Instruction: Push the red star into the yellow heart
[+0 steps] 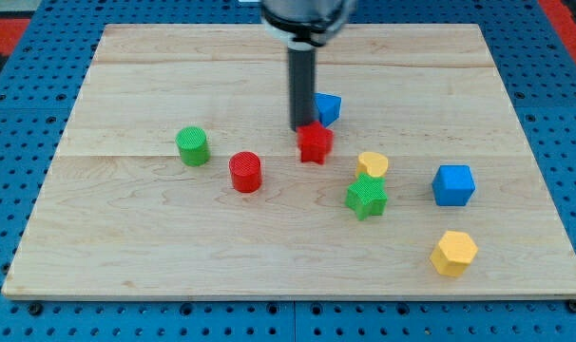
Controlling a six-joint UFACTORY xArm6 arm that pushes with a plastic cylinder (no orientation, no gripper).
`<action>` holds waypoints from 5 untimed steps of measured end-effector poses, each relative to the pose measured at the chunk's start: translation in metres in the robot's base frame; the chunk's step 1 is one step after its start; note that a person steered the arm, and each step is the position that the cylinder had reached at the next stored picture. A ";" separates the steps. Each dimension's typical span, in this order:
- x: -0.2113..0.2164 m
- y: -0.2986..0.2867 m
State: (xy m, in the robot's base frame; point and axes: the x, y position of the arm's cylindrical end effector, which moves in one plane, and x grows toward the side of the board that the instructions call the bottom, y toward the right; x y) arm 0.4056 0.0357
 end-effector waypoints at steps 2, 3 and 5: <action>0.007 0.049; -0.011 0.040; 0.005 0.003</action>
State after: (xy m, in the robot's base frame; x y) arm 0.4103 0.0386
